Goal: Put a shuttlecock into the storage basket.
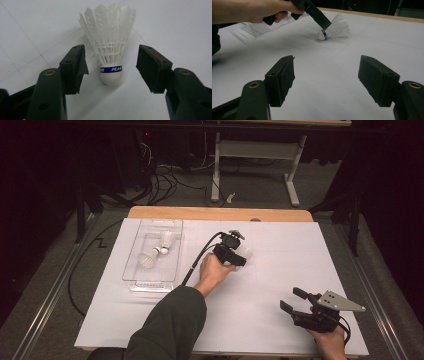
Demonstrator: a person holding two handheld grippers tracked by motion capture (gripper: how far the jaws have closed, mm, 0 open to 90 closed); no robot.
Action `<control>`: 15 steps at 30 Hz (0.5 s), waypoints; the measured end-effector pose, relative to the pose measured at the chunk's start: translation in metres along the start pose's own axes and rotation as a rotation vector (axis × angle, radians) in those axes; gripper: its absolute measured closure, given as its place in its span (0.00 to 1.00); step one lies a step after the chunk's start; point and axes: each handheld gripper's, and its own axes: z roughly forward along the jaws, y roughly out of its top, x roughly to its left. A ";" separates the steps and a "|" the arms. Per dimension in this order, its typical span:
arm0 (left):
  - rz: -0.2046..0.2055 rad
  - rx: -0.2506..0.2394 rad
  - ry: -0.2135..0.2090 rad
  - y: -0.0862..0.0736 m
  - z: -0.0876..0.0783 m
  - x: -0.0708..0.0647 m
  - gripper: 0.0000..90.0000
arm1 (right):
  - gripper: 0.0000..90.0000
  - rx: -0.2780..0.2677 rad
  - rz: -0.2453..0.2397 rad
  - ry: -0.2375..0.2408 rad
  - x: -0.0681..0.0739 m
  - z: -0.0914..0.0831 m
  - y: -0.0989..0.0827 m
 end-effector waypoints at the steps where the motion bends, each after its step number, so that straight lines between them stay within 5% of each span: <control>1: 0.002 0.004 0.002 0.000 0.001 0.000 0.46 | 0.33 0.000 0.000 0.000 0.000 0.000 0.000; 15: -0.017 0.034 -0.005 -0.001 0.014 0.003 0.48 | 0.33 -0.001 -0.003 0.001 0.000 0.000 0.000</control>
